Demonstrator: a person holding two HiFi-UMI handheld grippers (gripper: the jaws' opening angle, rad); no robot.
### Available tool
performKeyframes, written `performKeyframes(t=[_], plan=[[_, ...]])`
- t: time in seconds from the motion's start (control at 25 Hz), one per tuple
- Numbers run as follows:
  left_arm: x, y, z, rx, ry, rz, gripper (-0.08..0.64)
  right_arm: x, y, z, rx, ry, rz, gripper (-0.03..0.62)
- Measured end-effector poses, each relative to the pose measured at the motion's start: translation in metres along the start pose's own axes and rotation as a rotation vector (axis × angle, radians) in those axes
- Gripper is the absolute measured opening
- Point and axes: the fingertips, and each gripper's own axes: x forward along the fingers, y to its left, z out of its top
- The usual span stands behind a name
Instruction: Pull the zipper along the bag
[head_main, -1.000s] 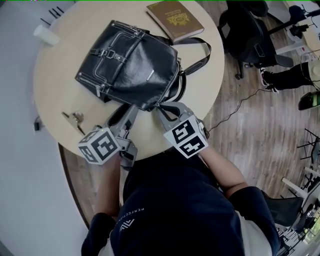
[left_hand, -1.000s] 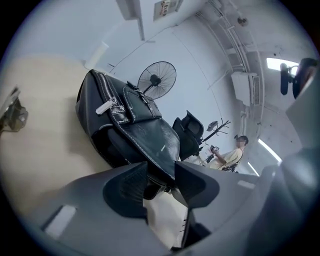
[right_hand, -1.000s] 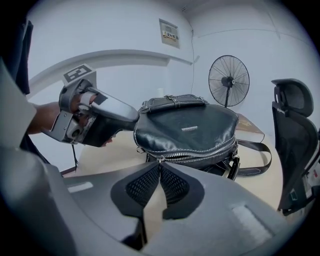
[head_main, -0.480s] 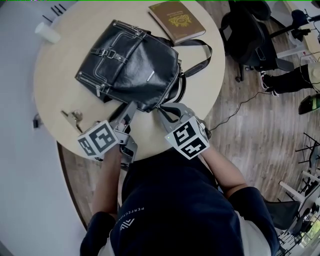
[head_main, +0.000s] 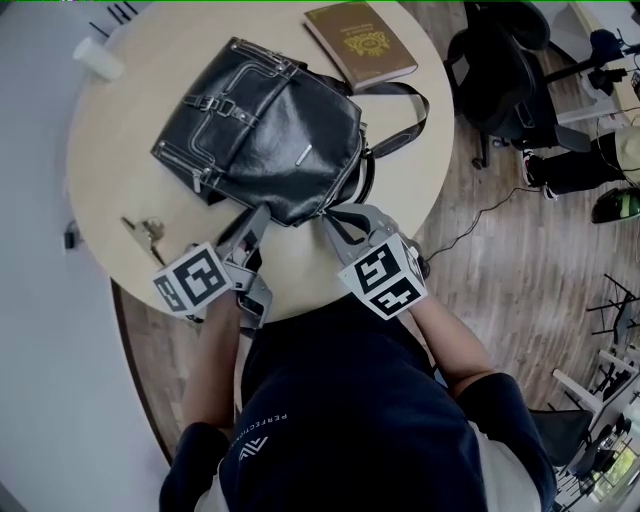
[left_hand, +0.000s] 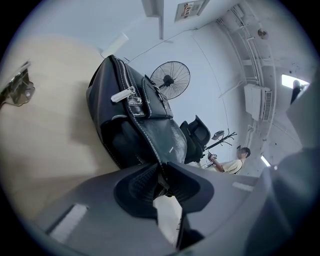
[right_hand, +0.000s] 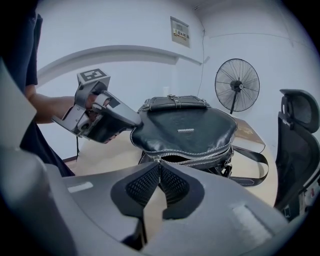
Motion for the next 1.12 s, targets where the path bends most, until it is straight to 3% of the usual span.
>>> performKeyframes(t=[0.6, 0.8, 1.12], plan=[[-0.002, 0.002, -0.001, 0.007, 0.0, 0.003, 0.064, -0.001, -0.021, -0.001, -0.047, 0.029, -0.025, 0.015], [-0.006, 0.004, -0.001, 0.021, 0.01, 0.046, 0.063, -0.002, -0.022, -0.001, -0.062, 0.037, -0.026, 0.017], [-0.004, 0.002, -0.001, 0.003, -0.016, 0.015, 0.074, -0.001, -0.018, -0.002, -0.02, 0.034, 0.044, 0.015]])
